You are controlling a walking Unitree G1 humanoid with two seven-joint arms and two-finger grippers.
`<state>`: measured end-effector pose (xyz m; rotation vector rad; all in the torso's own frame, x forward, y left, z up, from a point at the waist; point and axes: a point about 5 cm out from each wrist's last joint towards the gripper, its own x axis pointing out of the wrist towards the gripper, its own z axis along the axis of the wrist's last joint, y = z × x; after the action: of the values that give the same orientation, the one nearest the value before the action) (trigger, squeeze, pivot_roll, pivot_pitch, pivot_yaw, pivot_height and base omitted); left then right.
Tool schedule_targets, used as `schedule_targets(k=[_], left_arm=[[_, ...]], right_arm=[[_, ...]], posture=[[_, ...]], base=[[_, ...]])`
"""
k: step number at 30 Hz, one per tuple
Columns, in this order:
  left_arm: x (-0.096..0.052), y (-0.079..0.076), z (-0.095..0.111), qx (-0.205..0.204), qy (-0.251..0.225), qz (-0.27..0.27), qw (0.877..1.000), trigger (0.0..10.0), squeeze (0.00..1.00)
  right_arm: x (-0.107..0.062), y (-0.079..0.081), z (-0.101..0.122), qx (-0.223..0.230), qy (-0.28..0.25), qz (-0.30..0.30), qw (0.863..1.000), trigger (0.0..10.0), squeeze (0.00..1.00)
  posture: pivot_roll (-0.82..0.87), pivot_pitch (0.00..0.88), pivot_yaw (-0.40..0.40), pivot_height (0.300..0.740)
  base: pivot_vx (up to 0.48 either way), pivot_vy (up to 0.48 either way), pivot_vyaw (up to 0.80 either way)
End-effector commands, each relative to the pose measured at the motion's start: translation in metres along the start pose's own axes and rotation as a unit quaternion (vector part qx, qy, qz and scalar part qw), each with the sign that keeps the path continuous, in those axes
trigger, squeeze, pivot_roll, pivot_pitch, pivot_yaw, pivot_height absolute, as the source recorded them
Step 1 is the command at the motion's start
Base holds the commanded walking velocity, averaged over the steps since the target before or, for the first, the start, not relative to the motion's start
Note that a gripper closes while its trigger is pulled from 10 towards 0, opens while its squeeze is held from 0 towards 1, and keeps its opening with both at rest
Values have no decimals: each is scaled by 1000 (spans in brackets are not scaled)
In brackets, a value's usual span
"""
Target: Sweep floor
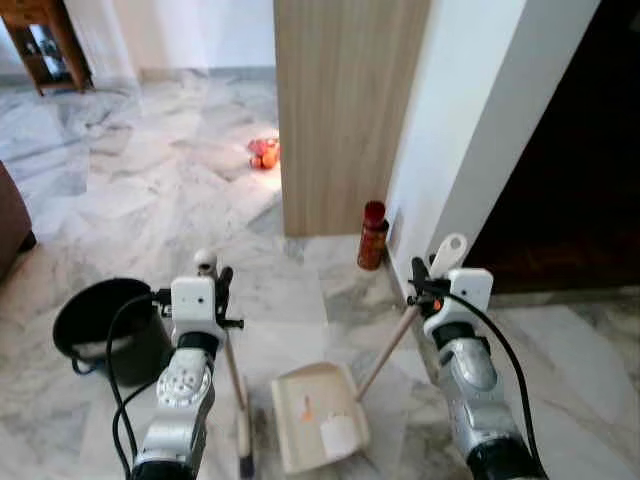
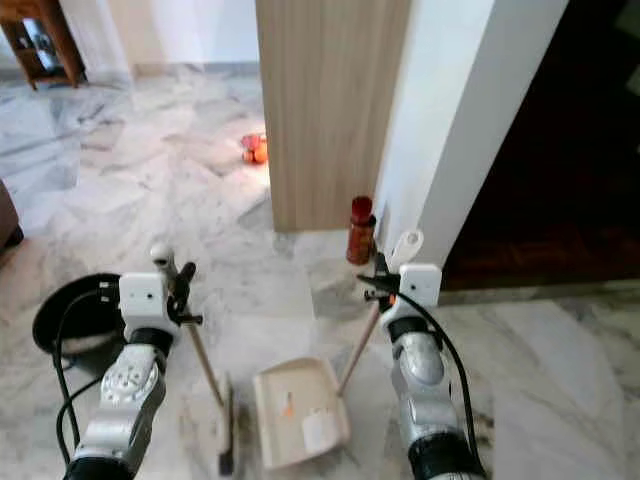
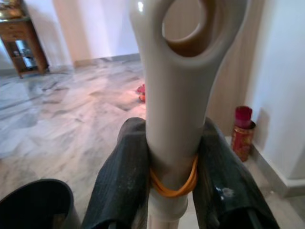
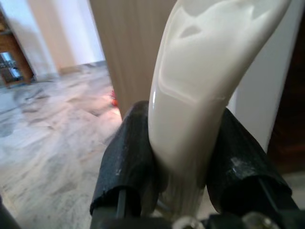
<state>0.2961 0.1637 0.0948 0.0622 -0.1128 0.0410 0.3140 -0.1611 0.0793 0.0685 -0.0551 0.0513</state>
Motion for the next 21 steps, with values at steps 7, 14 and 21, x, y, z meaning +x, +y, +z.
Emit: schedule_targets(k=[7, 14, 21], left_arm=[[5, -3, 11, -4, -24, -7, 1000, 10000, 0], [4, -4, 11, -4, -24, -7, 1000, 10000, 0], [4, -4, 11, -5, -23, -9, 1000, 10000, 0]], right_arm=[[4, 1, 9, -7, -20, 5, 1000, 10000, 0], [4, 1, 9, -4, -19, 7, 1000, 10000, 0], [5, 3, 9, -7, -19, 14, 1000, 10000, 0]], posture=[[128, 0, 10, 740], [129, 0, 10, 740], [130, 0, 11, 740]], base=[[0, 316, 0], [0, 317, 0], [0, 315, 178]])
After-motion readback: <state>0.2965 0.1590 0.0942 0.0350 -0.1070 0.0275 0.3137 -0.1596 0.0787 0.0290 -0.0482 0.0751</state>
